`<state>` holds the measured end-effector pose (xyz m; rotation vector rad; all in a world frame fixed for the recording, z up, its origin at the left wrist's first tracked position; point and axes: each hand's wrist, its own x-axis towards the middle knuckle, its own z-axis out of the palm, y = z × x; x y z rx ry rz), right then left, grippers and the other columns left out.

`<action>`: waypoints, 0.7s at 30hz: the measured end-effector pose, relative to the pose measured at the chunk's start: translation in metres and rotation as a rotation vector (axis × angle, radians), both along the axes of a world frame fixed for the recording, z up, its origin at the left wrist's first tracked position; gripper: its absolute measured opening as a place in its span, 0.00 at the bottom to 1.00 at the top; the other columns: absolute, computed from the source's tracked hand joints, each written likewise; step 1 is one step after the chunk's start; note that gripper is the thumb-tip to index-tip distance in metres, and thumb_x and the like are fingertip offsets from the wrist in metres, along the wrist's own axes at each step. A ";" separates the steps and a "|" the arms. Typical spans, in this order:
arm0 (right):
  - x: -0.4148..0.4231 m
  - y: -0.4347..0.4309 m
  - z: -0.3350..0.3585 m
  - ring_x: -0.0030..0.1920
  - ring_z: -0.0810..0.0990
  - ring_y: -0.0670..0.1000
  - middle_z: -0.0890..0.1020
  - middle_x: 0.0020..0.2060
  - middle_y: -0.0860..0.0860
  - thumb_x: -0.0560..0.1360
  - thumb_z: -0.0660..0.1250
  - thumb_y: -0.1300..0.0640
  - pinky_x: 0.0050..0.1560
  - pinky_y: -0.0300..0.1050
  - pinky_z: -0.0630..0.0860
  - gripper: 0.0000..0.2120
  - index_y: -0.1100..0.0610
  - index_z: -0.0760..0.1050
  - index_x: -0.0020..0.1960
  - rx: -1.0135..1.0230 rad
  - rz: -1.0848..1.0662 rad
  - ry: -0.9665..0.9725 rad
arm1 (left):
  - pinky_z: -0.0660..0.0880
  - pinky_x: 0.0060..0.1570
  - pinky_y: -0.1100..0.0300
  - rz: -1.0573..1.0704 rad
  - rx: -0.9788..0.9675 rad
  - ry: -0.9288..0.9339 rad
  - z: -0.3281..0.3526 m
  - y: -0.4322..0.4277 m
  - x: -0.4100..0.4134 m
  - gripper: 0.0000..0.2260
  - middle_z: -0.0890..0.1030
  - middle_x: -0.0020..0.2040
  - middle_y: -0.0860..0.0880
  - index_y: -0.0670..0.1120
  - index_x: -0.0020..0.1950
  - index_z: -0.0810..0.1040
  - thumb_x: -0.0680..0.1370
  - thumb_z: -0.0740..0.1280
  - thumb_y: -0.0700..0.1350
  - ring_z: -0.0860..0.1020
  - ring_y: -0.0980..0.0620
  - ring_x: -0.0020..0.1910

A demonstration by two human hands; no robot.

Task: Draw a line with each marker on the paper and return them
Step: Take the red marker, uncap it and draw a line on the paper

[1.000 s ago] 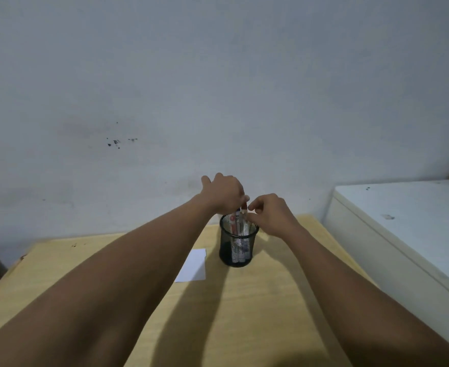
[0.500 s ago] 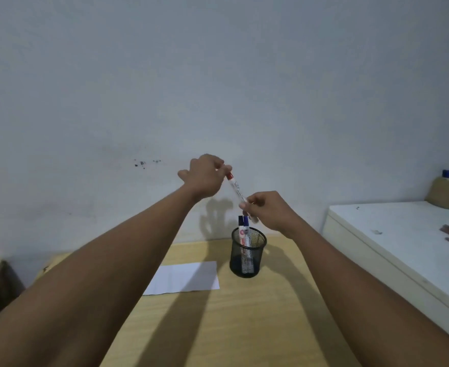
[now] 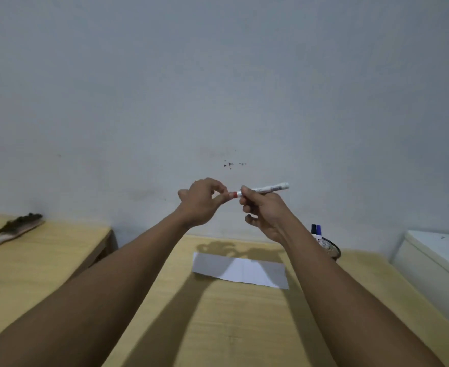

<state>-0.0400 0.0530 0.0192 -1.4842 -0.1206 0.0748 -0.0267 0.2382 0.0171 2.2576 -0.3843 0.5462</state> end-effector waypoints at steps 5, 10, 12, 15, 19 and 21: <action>0.014 0.032 -0.028 0.32 0.74 0.47 0.81 0.32 0.50 0.79 0.72 0.54 0.36 0.42 0.68 0.08 0.57 0.82 0.44 -0.029 0.037 0.017 | 0.60 0.52 0.48 0.097 0.451 -0.206 -0.026 0.030 -0.007 0.12 0.80 0.57 0.59 0.56 0.51 0.82 0.78 0.62 0.59 0.72 0.54 0.58; 0.028 0.030 -0.055 0.33 0.74 0.45 0.80 0.35 0.50 0.80 0.70 0.55 0.36 0.41 0.68 0.07 0.58 0.84 0.50 -0.112 0.141 -0.002 | 0.57 0.49 0.50 0.013 0.420 0.009 -0.051 0.043 -0.001 0.12 0.80 0.57 0.61 0.57 0.49 0.82 0.81 0.59 0.56 0.71 0.55 0.58; 0.034 0.026 -0.067 0.33 0.74 0.47 0.80 0.35 0.51 0.80 0.70 0.55 0.35 0.41 0.68 0.08 0.59 0.84 0.50 -0.067 0.105 0.003 | 0.55 0.49 0.51 0.024 0.412 0.096 -0.066 0.051 0.001 0.12 0.79 0.57 0.61 0.57 0.49 0.82 0.80 0.59 0.58 0.71 0.55 0.58; 0.040 0.029 -0.088 0.33 0.76 0.48 0.83 0.36 0.51 0.79 0.72 0.55 0.35 0.41 0.71 0.07 0.59 0.85 0.49 -0.170 0.037 -0.056 | 0.57 0.51 0.50 0.092 0.454 0.103 -0.090 0.059 -0.001 0.13 0.79 0.58 0.61 0.59 0.52 0.82 0.78 0.61 0.61 0.70 0.55 0.59; 0.046 0.047 -0.116 0.30 0.80 0.45 0.85 0.37 0.55 0.75 0.76 0.61 0.34 0.38 0.76 0.07 0.63 0.82 0.50 -0.250 0.017 -0.177 | 0.58 0.53 0.48 0.106 0.541 0.012 -0.128 0.061 -0.009 0.16 0.79 0.58 0.60 0.61 0.53 0.82 0.77 0.58 0.63 0.70 0.53 0.60; 0.051 0.054 -0.123 0.29 0.80 0.45 0.84 0.36 0.57 0.75 0.76 0.62 0.33 0.37 0.76 0.06 0.64 0.82 0.47 -0.285 0.020 -0.218 | 0.57 0.53 0.48 0.091 0.557 0.002 -0.141 0.061 -0.011 0.16 0.79 0.58 0.60 0.61 0.53 0.82 0.76 0.57 0.63 0.71 0.53 0.60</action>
